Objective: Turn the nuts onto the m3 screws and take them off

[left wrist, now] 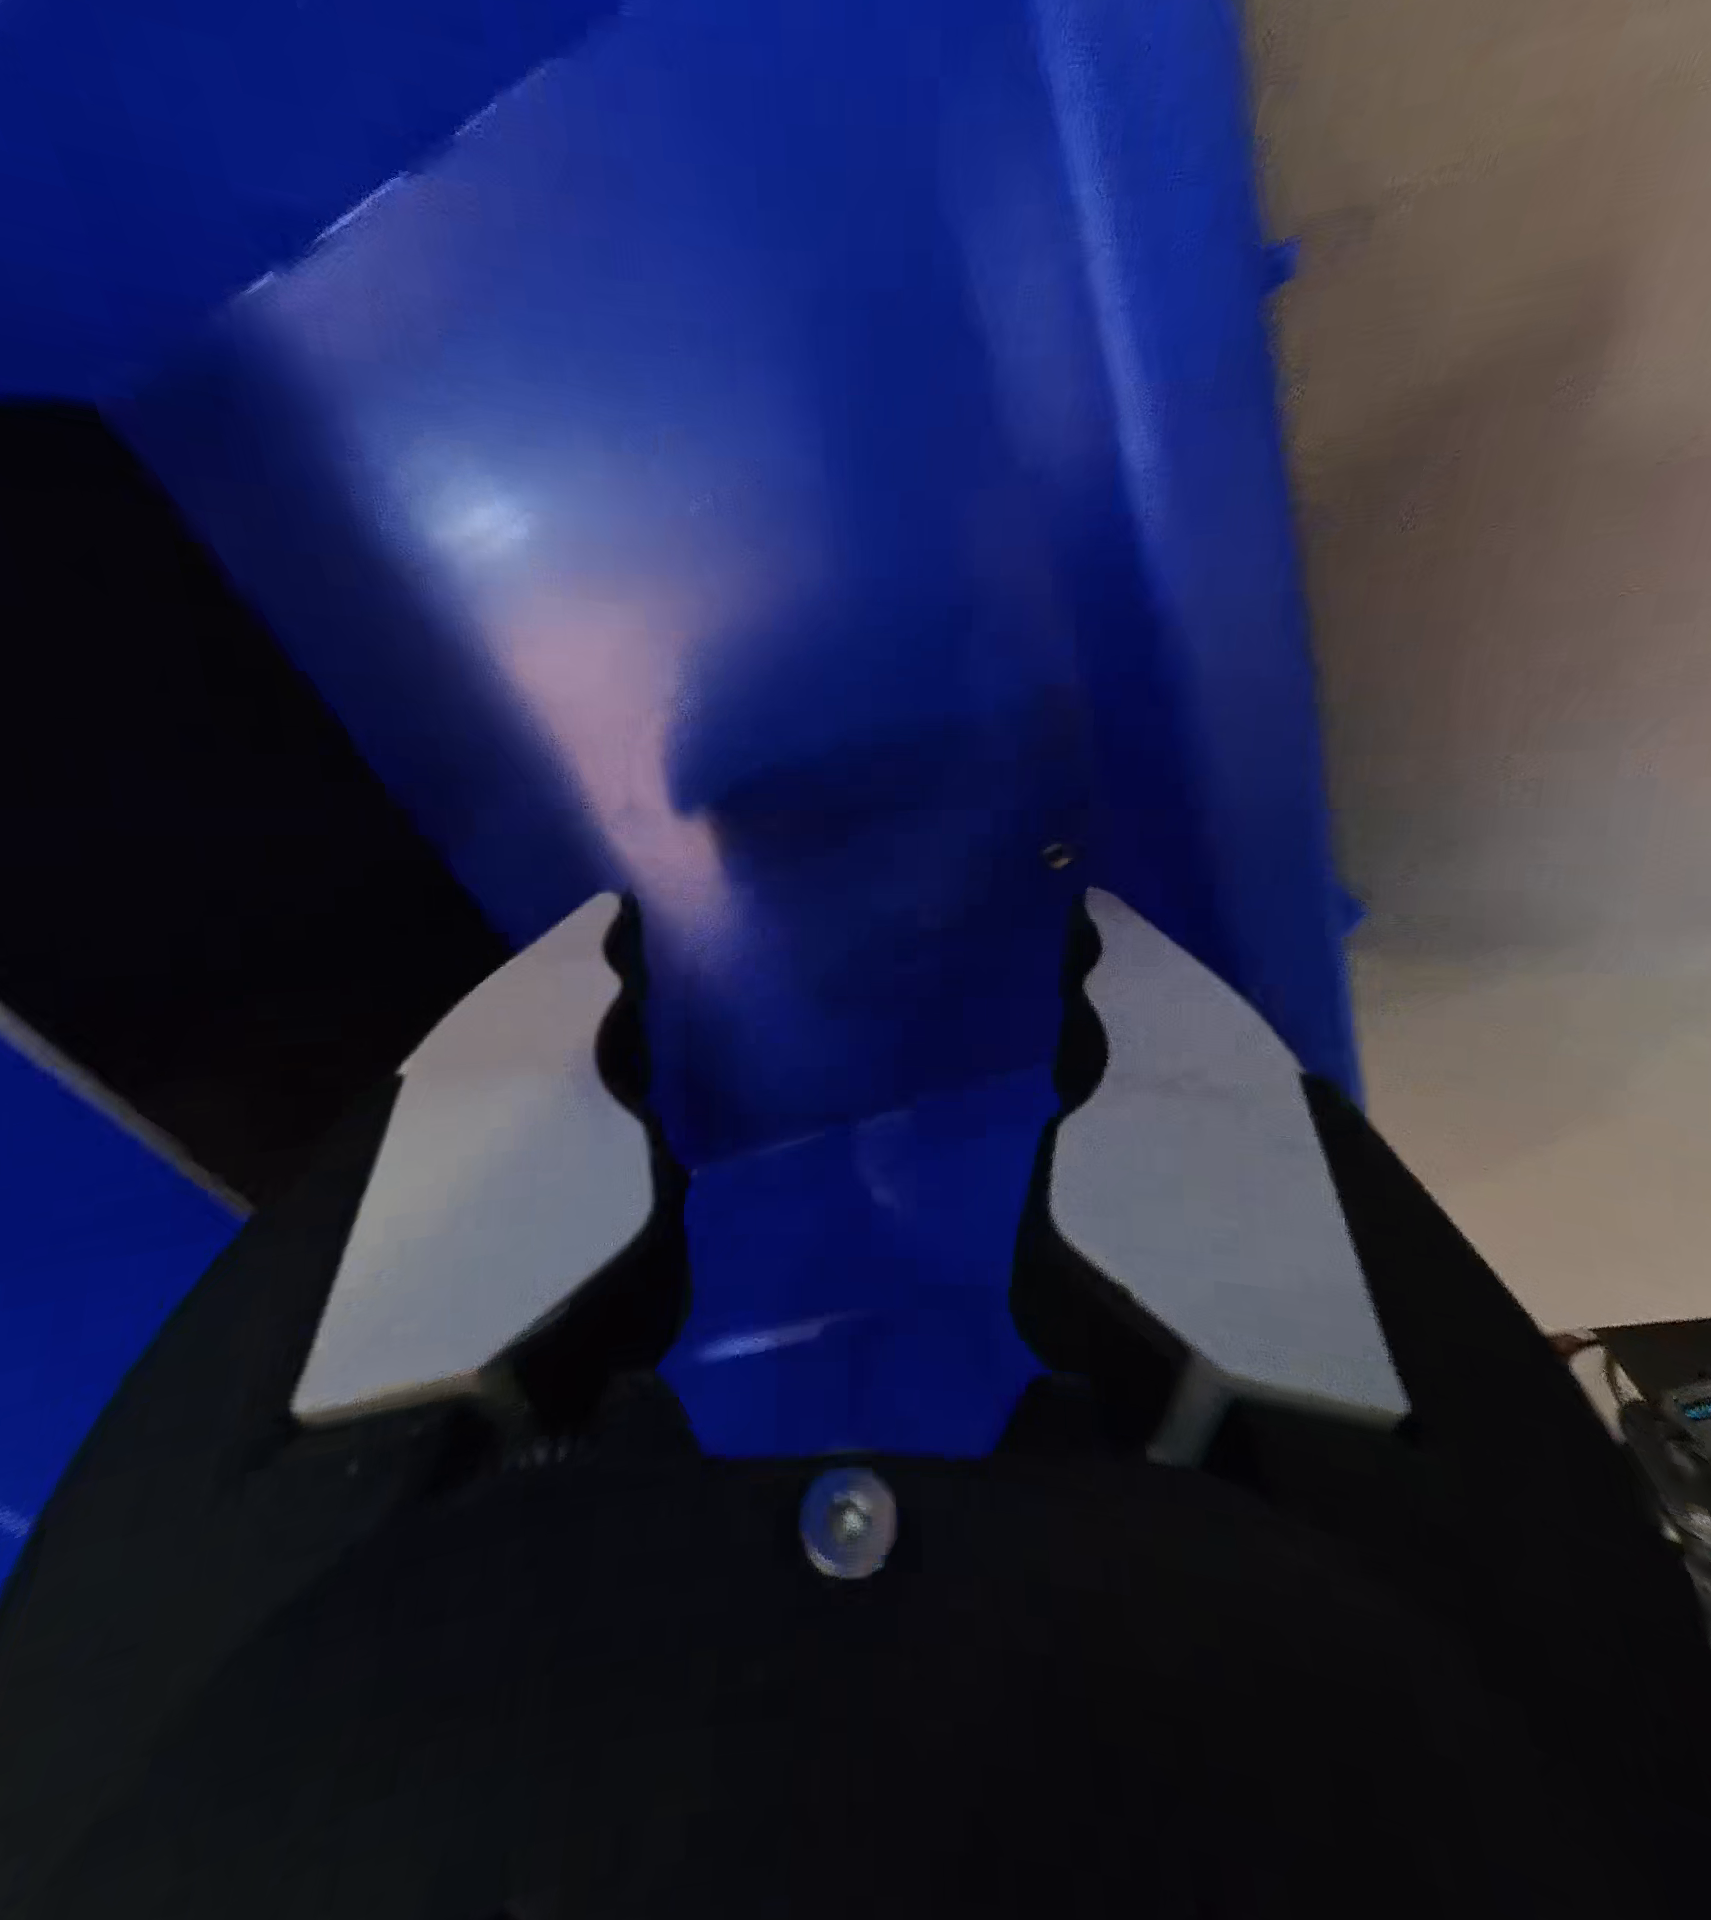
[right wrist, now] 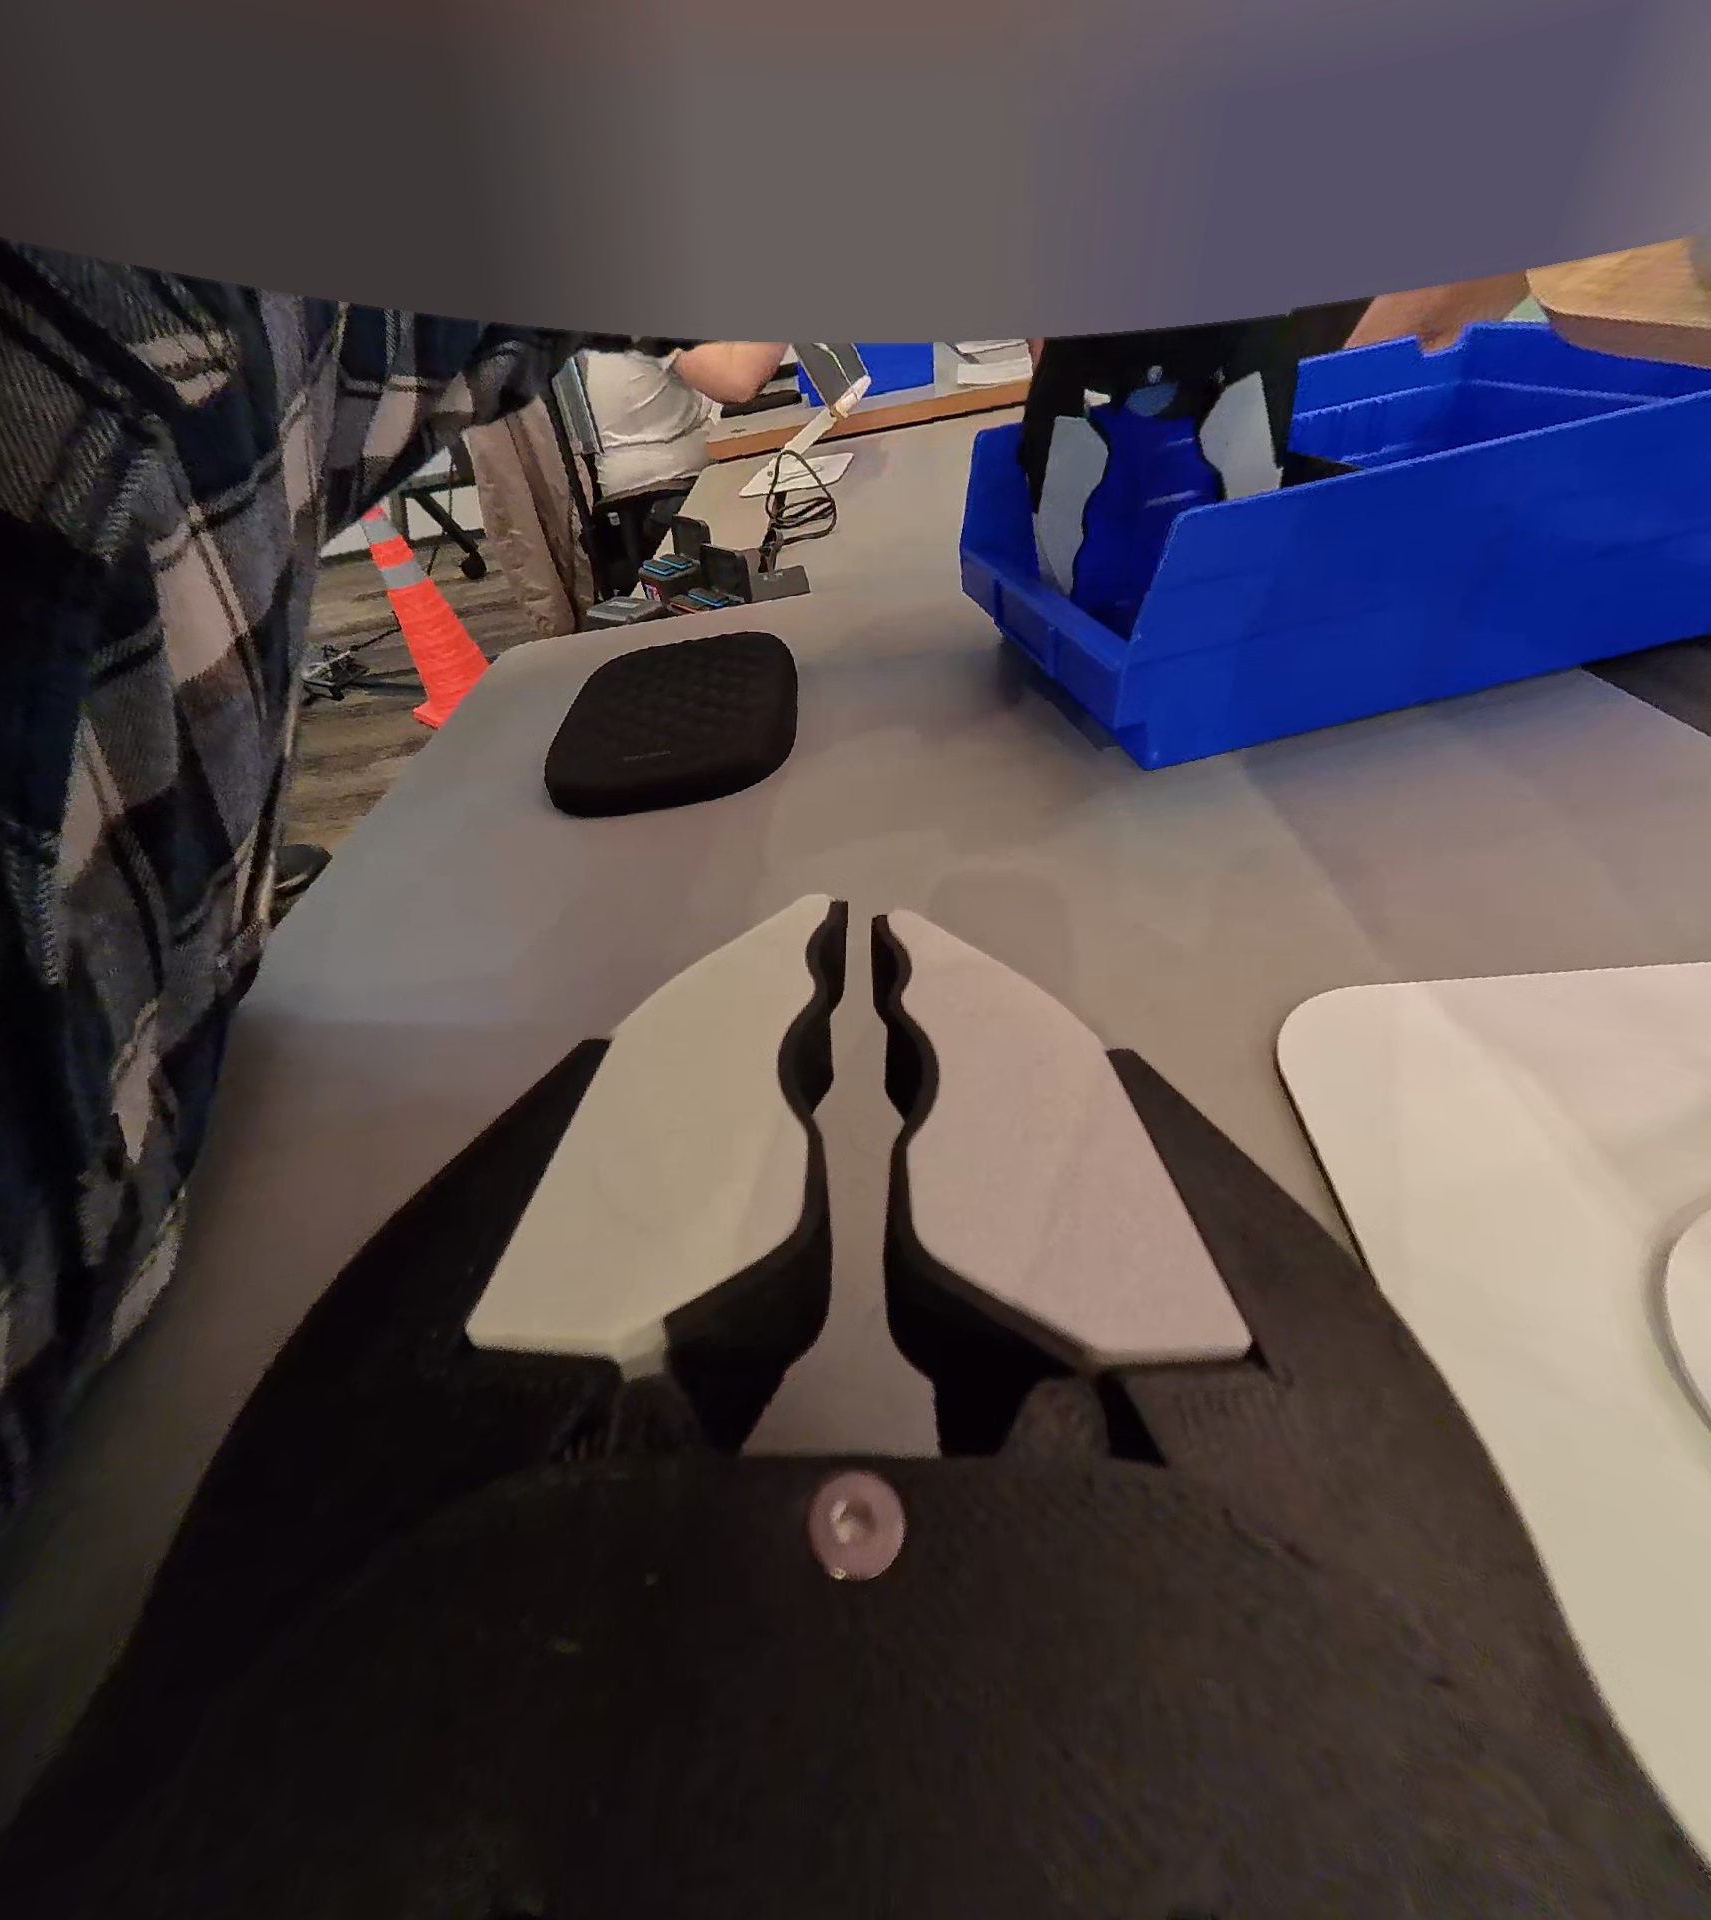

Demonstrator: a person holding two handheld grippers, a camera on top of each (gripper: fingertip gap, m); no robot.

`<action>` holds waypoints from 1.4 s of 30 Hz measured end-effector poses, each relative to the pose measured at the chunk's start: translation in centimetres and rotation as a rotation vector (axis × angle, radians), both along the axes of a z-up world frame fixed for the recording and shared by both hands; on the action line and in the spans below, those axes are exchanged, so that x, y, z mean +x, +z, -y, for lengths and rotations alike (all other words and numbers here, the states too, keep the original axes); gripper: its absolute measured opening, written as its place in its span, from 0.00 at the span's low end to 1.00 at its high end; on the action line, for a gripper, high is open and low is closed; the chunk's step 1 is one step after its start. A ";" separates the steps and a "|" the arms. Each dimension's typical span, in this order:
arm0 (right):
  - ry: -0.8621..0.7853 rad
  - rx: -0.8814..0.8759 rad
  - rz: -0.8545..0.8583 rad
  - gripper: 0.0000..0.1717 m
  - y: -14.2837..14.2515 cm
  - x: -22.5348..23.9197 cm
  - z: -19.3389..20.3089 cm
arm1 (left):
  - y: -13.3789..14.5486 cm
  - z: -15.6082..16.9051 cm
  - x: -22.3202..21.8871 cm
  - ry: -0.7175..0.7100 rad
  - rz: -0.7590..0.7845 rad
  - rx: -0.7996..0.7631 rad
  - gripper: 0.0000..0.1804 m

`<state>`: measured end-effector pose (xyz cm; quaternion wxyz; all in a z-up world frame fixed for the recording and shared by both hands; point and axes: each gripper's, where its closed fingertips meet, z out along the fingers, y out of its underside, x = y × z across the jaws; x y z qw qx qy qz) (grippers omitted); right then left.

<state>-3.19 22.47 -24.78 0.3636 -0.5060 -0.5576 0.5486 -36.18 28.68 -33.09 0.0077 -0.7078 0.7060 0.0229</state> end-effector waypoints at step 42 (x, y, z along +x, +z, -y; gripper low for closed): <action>0.005 -0.001 -0.002 0.03 0.1 -0.1 0.2 | -1.8 0.2 -0.3 -0.025 -0.091 -0.041 0.43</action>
